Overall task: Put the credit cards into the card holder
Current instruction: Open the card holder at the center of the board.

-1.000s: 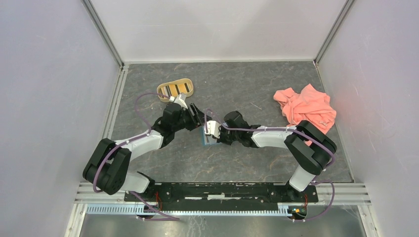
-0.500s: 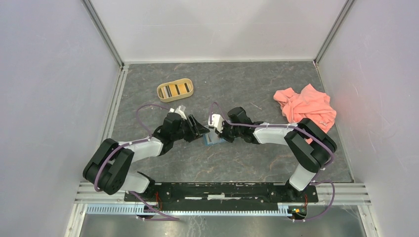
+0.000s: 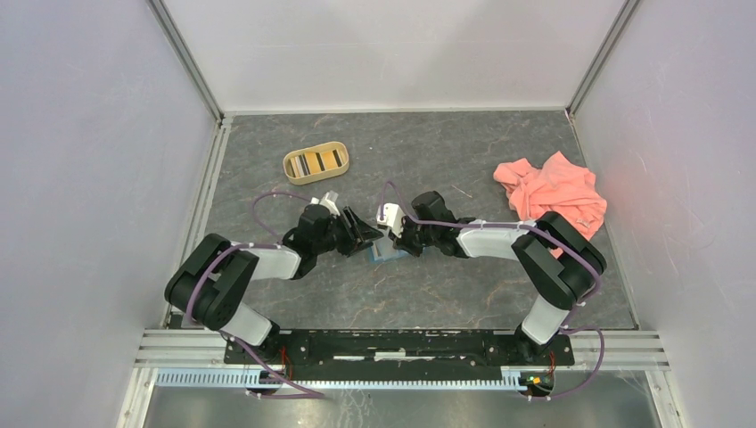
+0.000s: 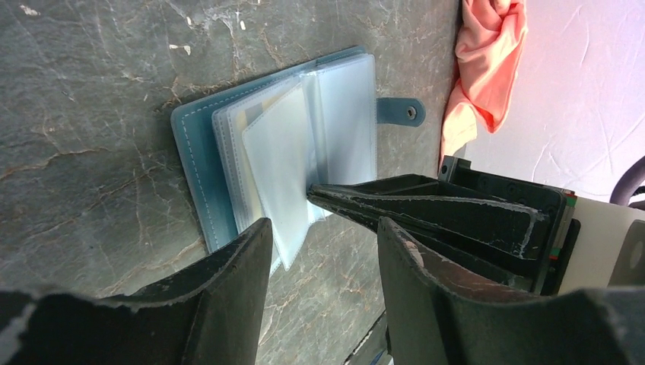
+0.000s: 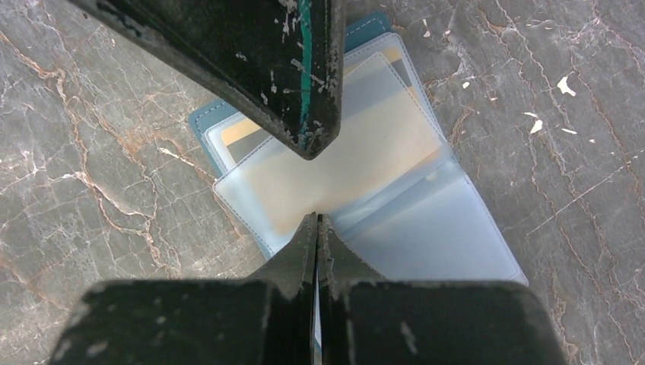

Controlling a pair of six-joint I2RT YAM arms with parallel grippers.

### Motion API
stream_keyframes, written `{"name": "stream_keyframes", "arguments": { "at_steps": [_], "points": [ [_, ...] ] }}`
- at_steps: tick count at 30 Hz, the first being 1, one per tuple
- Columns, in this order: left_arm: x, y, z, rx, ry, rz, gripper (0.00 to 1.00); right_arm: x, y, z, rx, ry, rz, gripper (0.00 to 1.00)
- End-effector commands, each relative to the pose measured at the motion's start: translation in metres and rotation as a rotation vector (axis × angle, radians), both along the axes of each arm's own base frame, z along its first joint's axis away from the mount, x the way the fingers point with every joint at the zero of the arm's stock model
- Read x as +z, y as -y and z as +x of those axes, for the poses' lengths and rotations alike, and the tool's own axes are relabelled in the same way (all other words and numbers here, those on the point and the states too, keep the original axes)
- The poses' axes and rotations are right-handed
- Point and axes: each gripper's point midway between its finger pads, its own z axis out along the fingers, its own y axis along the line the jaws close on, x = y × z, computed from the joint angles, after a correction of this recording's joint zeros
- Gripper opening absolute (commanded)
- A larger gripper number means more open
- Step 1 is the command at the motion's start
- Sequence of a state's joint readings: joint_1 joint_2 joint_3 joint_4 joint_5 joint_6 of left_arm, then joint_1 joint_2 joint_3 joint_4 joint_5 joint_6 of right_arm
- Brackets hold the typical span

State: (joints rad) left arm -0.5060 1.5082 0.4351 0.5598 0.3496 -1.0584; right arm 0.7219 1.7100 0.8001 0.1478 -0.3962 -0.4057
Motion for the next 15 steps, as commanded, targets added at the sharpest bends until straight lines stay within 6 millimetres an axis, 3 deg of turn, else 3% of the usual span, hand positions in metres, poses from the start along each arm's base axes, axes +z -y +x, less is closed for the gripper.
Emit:
{"name": "stream_keyframes", "arguments": {
  "at_steps": [1, 7, 15],
  "points": [
    [0.005, 0.008, 0.004, -0.005, 0.006, -0.049, 0.6, 0.0, -0.003, 0.002, -0.009, -0.028, 0.006, 0.0],
    [-0.011, 0.006, 0.002, 0.0, -0.03, -0.028, 0.59, 0.002, -0.003, 0.003, -0.011, -0.027, 0.01, 0.0],
    [-0.018, 0.008, 0.004, 0.003, -0.04, -0.024, 0.6, 0.005, -0.005, 0.002, -0.006, -0.032, 0.024, 0.0]
  ]
}}
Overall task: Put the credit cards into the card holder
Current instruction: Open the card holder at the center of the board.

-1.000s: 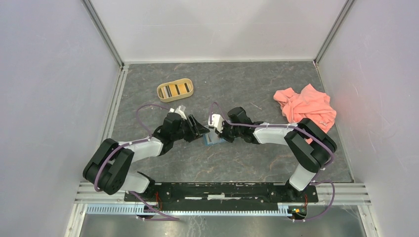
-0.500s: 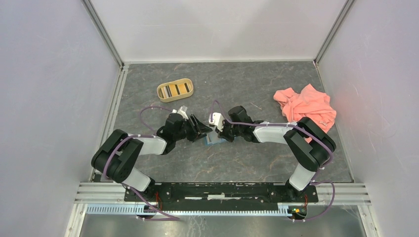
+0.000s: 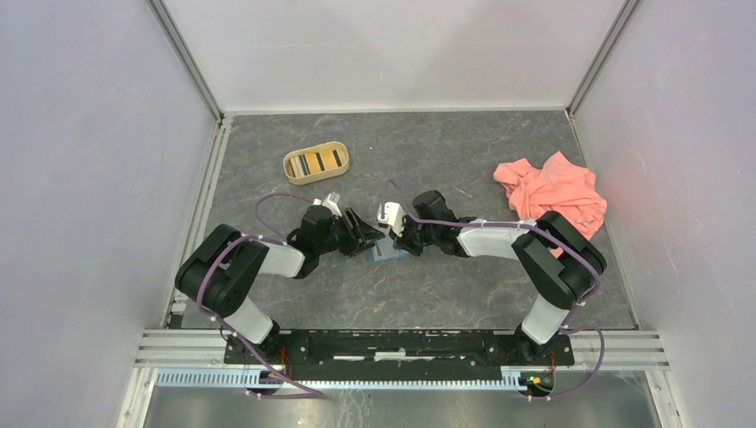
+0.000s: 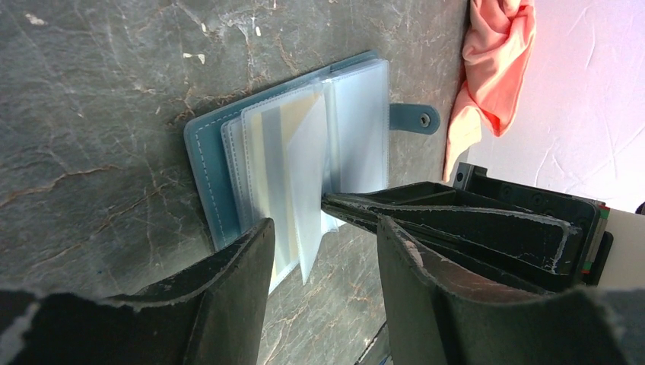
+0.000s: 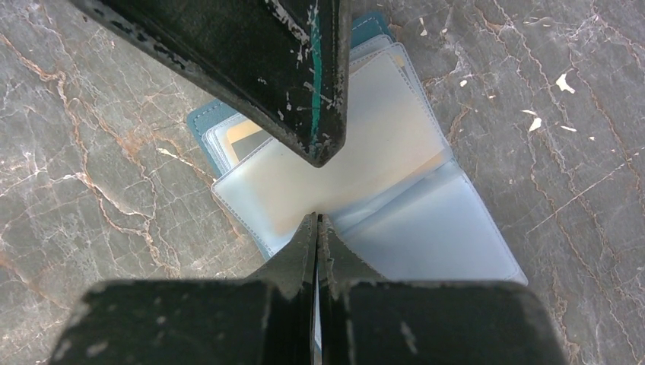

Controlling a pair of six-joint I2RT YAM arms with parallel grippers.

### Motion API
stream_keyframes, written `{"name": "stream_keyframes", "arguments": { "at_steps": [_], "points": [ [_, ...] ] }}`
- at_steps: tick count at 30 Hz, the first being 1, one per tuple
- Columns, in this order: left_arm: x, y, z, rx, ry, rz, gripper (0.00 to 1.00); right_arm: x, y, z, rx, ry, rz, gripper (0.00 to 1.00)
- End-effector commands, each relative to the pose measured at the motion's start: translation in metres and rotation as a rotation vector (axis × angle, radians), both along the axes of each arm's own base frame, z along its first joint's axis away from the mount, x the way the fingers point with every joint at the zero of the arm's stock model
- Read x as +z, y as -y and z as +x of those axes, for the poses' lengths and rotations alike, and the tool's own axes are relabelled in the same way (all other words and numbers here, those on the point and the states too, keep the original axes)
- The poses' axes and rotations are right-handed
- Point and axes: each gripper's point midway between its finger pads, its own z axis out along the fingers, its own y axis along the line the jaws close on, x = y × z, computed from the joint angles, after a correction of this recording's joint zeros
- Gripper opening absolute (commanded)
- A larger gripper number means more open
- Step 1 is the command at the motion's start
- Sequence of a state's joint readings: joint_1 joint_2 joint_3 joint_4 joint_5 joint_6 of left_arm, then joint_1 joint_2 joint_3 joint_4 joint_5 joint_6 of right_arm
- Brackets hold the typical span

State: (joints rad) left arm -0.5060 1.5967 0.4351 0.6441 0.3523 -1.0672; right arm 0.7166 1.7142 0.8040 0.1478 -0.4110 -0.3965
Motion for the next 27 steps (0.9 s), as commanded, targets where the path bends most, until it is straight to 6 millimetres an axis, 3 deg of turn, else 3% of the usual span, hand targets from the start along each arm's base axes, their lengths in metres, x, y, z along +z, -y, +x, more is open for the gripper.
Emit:
{"name": "stream_keyframes", "arguments": {
  "at_steps": [1, 6, 9, 13, 16, 21, 27],
  "points": [
    [-0.004, 0.005, 0.0, 0.001, -0.032, -0.023, 0.6, 0.005, -0.004, 0.002, -0.004, -0.019, 0.018, 0.0],
    [-0.002, 0.011, 0.003, -0.011, -0.029, -0.043, 0.58, 0.012, -0.007, 0.0, 0.008, -0.025, 0.047, 0.02],
    [0.003, 0.017, 0.004, -0.026, -0.015, -0.051, 0.52, 0.02, -0.009, 0.0, 0.02, -0.026, 0.072, 0.05],
    [0.014, 0.025, 0.009, -0.052, 0.016, -0.078, 0.47, 0.05, -0.007, 0.006, 0.051, 0.001, 0.138, 0.17],
    [0.025, 0.034, 0.011, -0.083, 0.051, -0.106, 0.47, 0.074, 0.008, 0.013, 0.093, 0.049, 0.154, 0.25],
    [0.04, 0.058, 0.015, -0.167, 0.097, -0.155, 0.51, 0.102, 0.041, 0.02, 0.102, 0.099, 0.189, 0.3],
    [0.034, 0.084, 0.018, -0.23, 0.083, -0.166, 0.6, 0.119, 0.058, 0.027, 0.067, 0.125, 0.238, 0.31]
  ]
}}
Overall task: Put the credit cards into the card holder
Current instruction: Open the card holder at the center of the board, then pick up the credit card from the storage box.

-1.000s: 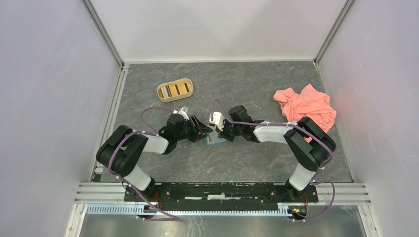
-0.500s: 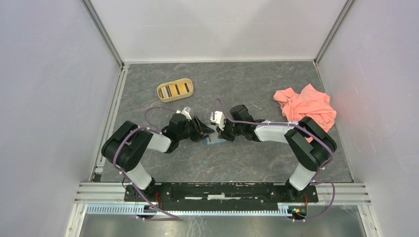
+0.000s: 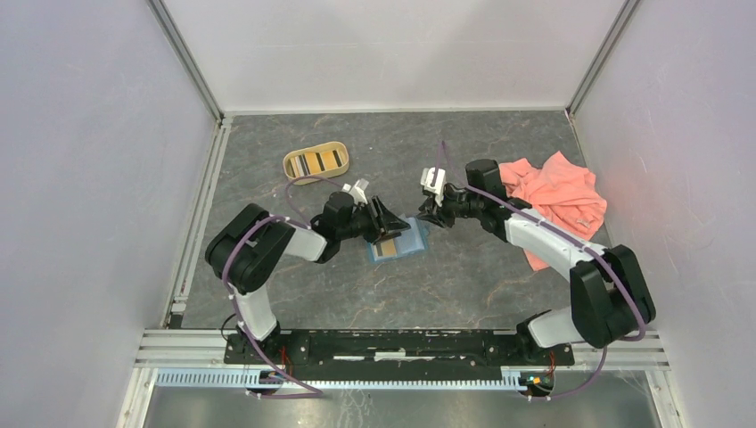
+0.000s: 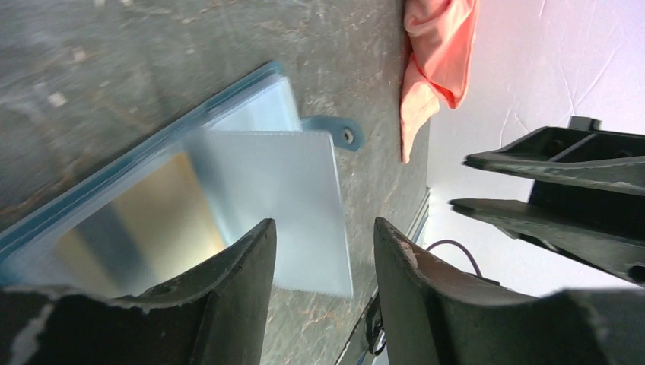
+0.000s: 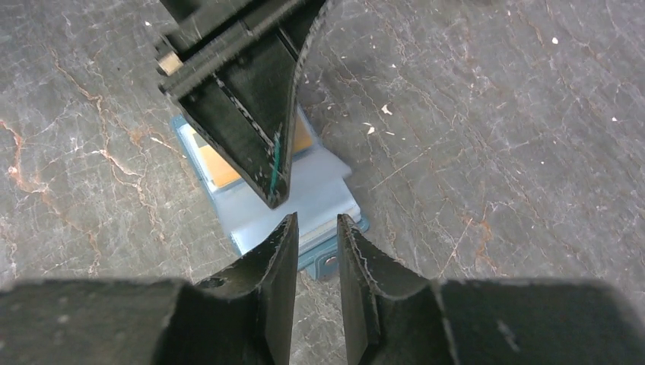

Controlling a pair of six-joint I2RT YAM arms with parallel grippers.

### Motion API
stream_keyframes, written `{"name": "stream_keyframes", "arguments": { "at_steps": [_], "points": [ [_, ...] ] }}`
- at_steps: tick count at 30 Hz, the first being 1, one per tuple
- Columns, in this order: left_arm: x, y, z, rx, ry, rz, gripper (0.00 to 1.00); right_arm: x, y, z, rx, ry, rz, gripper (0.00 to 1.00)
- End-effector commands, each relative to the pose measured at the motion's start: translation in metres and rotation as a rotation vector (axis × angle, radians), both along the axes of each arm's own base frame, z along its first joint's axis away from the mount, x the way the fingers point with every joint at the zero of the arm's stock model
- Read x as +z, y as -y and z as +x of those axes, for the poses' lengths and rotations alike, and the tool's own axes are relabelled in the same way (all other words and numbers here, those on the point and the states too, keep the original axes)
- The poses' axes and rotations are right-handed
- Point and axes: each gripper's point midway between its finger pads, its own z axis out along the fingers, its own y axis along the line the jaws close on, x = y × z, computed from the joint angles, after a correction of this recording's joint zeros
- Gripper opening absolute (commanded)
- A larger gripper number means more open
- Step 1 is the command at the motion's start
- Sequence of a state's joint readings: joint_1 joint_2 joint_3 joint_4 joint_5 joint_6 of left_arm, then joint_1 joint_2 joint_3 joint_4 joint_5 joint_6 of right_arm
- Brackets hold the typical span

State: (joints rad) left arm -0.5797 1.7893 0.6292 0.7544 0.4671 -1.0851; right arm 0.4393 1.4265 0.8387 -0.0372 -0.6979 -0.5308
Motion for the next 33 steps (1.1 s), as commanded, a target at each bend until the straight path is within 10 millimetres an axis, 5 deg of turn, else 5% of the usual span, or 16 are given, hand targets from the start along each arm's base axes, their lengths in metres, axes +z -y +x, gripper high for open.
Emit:
{"name": "stream_keyframes", "arguments": {
  "at_steps": [1, 12, 21, 24, 28, 31, 33],
  "points": [
    [0.011, 0.026, 0.002, -0.074, 0.024, -0.059, 0.61, 0.012, 0.0, -0.006, 0.051, -0.004, 0.049, 0.31],
    [0.027, 0.024, 0.01, -0.076, 0.083, -0.067, 0.63, 0.013, -0.013, -0.014, 0.042, -0.202, 0.229, 0.31],
    [0.055, -0.012, 0.025, 0.002, 0.176, -0.091, 0.63, -0.002, -0.019, -0.013, -0.011, -0.354, 0.277, 0.18],
    [0.066, -0.039, 0.04, 0.047, 0.25, -0.003, 0.62, -0.012, -0.02, -0.012, -0.038, -0.389, 0.27, 0.11],
    [0.075, -0.111, 0.084, 0.211, 0.412, 0.469, 0.65, -0.028, -0.022, -0.009, -0.048, -0.422, 0.23, 0.06],
    [0.089, -0.175, 0.113, 0.381, 0.455, 0.777, 0.86, -0.032, -0.022, -0.008, -0.026, -0.427, 0.203, 0.05],
    [0.086, -0.192, 0.126, 0.389, 0.433, 0.822, 0.93, -0.03, -0.022, -0.008, -0.009, -0.408, 0.192, 0.06]
  ]
}}
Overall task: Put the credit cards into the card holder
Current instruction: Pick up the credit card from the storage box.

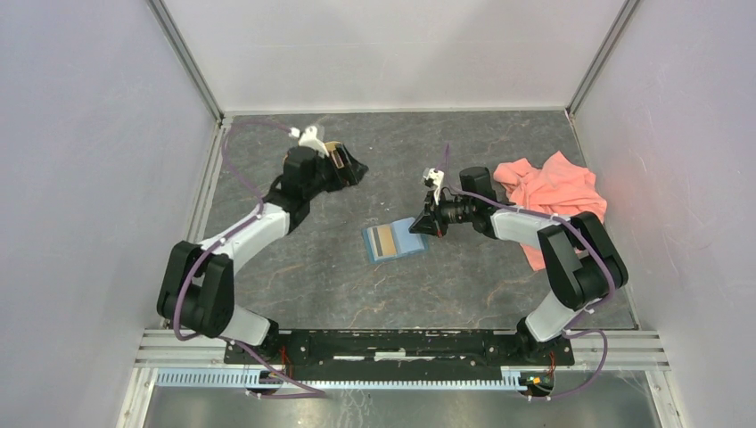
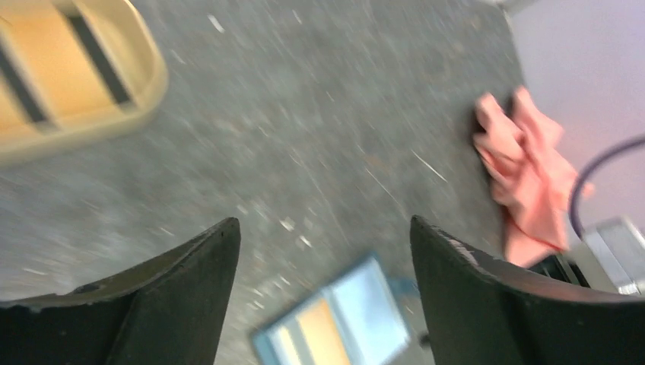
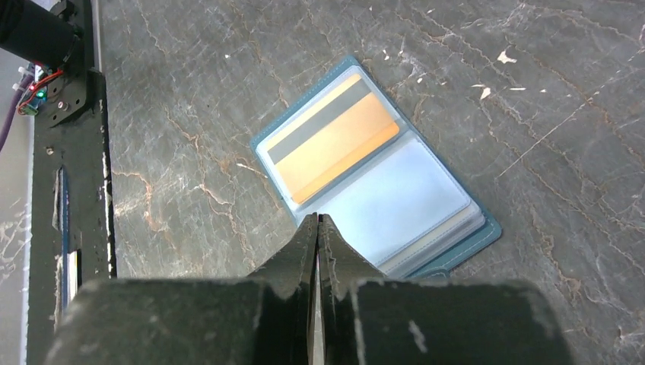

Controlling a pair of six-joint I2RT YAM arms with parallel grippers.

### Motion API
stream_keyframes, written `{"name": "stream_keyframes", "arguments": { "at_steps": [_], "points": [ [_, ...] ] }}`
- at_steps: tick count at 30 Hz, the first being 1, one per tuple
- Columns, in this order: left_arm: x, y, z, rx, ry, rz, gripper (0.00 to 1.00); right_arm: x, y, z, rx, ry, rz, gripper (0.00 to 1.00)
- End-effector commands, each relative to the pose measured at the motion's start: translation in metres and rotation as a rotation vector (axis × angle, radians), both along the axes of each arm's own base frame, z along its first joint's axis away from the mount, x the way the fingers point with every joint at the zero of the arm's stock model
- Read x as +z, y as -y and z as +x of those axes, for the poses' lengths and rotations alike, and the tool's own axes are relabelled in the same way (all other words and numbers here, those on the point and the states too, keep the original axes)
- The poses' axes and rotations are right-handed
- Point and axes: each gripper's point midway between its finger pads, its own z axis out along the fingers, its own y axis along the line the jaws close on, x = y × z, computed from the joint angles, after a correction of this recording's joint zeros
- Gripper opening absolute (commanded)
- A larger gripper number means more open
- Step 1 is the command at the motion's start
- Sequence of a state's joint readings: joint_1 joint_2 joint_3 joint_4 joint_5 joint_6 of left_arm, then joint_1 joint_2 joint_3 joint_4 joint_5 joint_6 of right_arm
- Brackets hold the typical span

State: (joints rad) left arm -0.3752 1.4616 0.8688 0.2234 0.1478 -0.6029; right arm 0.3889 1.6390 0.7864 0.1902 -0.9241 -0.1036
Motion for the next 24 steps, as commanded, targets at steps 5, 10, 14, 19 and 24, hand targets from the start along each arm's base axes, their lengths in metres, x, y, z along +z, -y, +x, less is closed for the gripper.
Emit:
{"name": "stream_keyframes", "arguments": {
  "at_steps": [5, 10, 14, 19, 24],
  "points": [
    [-0.02, -0.106, 0.066, 0.168, -0.132, 0.518, 0.99, 0.019, -0.003, 0.007, 0.056, 0.103, -0.013, 0.08],
    [-0.022, -0.125, 0.108, 0.184, -0.187, 0.368, 0.83, 0.021, -0.003, 0.008, 0.07, 0.107, -0.024, 0.08],
    [-0.051, -0.134, 0.123, 0.17, -0.264, 0.277, 0.79, 0.017, -0.003, 0.006, 0.082, 0.088, -0.033, 0.08],
    [-0.081, -0.157, 0.127, 0.251, -0.371, 0.388, 1.0, 0.017, -0.004, 0.006, 0.091, 0.084, -0.03, 0.08],
    [-0.078, -0.167, 0.128, 0.3, -0.344, 0.525, 1.0, 0.016, -0.005, 0.008, 0.094, 0.083, -0.029, 0.08]
  ]
}}
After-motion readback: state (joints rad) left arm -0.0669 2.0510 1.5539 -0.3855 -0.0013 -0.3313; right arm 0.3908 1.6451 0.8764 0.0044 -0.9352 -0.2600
